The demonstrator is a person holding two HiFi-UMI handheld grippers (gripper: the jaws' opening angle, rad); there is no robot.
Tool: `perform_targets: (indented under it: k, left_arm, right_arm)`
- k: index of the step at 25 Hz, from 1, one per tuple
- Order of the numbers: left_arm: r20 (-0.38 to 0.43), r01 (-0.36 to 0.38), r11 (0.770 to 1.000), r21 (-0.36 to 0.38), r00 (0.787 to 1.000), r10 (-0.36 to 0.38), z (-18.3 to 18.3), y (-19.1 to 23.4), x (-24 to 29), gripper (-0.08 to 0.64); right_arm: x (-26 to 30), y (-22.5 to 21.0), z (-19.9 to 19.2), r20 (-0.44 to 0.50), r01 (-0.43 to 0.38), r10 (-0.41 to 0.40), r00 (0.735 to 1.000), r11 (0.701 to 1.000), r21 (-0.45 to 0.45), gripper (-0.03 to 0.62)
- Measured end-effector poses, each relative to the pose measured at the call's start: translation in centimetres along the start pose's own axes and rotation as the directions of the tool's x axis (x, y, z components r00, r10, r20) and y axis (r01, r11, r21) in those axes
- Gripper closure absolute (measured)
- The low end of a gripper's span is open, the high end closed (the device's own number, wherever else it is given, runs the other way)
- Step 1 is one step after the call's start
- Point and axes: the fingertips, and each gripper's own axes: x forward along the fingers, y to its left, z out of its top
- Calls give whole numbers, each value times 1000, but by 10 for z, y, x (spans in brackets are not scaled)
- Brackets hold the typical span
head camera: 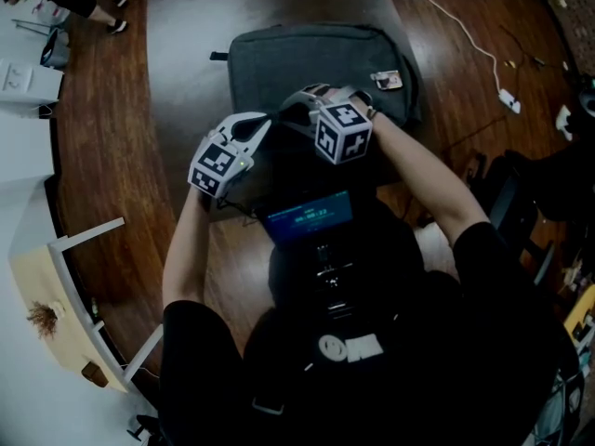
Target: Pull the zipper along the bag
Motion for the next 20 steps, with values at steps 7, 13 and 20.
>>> perform_targets:
  k: [7,13,20]
  left_arm:
    - [-46,-141,986,89,988,146,-1,17,17,555]
    - [-39,-122,991,52,992,124,-10,15,21,555]
    - [-50,-98,994,45,994,100,-18,16,22,555]
  right_arm:
    - [-4,-5,4,49,71,-73,996,996,57,560]
    - [-6,-2,4,15,43,-44,999,995,91,563]
    - [-13,4,-4,-41,15,-15,999,1000,-15,568]
